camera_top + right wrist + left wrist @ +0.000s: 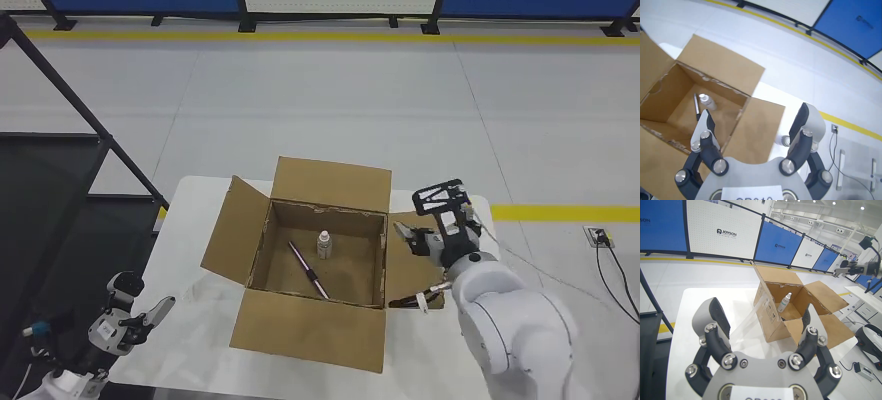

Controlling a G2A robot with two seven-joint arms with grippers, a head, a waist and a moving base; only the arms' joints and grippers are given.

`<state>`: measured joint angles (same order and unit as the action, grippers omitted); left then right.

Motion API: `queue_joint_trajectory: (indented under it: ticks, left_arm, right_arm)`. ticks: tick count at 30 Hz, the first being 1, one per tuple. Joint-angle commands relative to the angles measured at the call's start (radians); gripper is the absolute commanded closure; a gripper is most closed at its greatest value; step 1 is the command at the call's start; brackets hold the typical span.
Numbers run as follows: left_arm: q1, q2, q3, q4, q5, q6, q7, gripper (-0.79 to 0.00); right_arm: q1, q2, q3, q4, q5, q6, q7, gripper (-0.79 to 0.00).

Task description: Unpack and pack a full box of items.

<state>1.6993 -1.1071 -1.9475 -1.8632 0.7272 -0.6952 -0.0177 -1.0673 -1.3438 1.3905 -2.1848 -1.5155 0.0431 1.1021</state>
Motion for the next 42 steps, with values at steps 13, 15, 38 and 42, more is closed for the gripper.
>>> queue_joint_trajectory:
  ticks: [13, 15, 38, 42]
  left_arm:
    - [0.0, 0.0, 0.0, 0.0, 0.0, 0.0, 0.0, -0.785]
    - [0.0, 0.0, 0.0, 0.0, 0.0, 0.0, 0.0, -0.785]
    - [0.0, 0.0, 0.0, 0.0, 0.0, 0.0, 0.0, -0.785]
    - [0.0, 0.0, 0.0, 0.0, 0.0, 0.0, 0.0, -0.785]
  right_arm:
    - [-0.157, 0.023, 0.287, 0.319, 0.128, -0.098, -0.046, -0.785]
    - [-0.125, 0.022, 0.259, 0.402, 0.143, -0.104, -0.078, -0.785]
    - [0.053, 0.029, 0.221, 0.794, 0.288, -0.125, -0.31, 0.0]
    - [0.026, 0.034, 0.246, 0.737, 0.313, -0.108, -0.324, 0.0]
